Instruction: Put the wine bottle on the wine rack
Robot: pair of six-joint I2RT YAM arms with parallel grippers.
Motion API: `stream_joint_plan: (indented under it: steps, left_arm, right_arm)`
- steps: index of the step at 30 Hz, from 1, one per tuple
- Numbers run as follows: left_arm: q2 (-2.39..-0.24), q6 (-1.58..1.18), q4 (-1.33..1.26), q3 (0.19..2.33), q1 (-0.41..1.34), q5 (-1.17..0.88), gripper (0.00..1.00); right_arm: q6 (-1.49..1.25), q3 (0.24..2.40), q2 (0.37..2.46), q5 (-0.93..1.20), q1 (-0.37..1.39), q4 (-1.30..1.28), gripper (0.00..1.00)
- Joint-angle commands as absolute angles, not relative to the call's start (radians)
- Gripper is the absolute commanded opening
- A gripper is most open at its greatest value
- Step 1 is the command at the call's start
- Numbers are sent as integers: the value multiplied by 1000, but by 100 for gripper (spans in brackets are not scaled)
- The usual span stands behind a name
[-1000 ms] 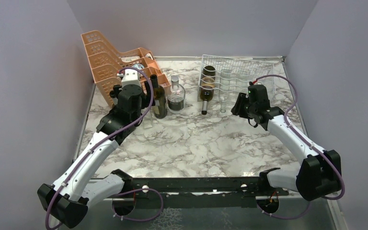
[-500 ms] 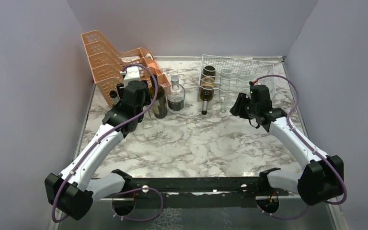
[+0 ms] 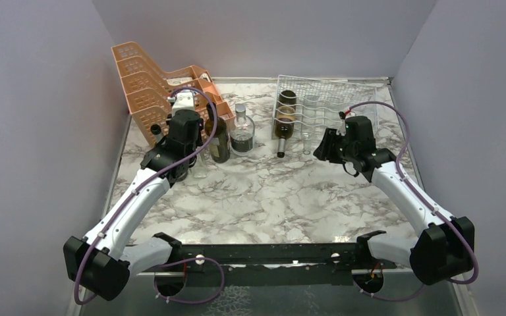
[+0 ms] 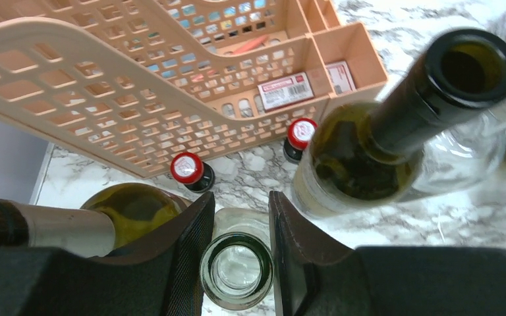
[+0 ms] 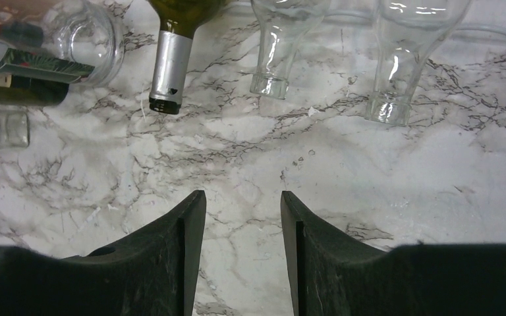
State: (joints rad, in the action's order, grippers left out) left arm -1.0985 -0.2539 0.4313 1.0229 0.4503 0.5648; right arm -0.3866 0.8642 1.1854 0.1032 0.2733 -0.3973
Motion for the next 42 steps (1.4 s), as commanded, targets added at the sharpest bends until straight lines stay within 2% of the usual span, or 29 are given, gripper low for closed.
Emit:
stream_joint_plan:
  steps: [1, 10, 13, 15, 21, 25, 29, 32, 37, 39, 42]
  left_arm:
    - [-1061, -181, 499, 1091, 447, 386, 5]
    - [-1056, -122, 595, 1226, 459, -50, 3]
    - [-1069, -134, 574, 1230, 496, -126, 3]
    - [-1082, -134, 545, 1211, 558, -105, 3]
    - [-1153, -139, 416, 1175, 822, 139, 3]
    - [-1191, -107, 344, 1166, 897, 246, 3]
    - [-1208, -68, 251, 1116, 931, 231, 4]
    - [-1225, -57, 236, 1096, 937, 220, 12]
    - [-1228, -42, 236, 1083, 939, 185, 39]
    - [-1219, -41, 235, 1086, 939, 185, 53]
    - [-1189, -46, 220, 1094, 937, 184, 68]
  right_arm:
    - [-321, 897, 1164, 190, 270, -391, 49]
    - [-293, 866, 1093, 357, 279, -280, 49]
    - [-302, 857, 1070, 396, 283, -245, 49]
    - [-308, 844, 1056, 421, 289, -222, 49]
    - [-302, 814, 1000, 451, 317, -177, 49]
    - [-286, 806, 963, 447, 324, -190, 50]
    - [-281, 800, 948, 445, 324, -214, 50]
    - [-284, 800, 945, 448, 324, -234, 50]
    - [-275, 815, 964, 486, 324, -278, 50]
    - [-249, 817, 976, 533, 324, -287, 52]
    - [-223, 809, 978, 584, 330, -275, 56]
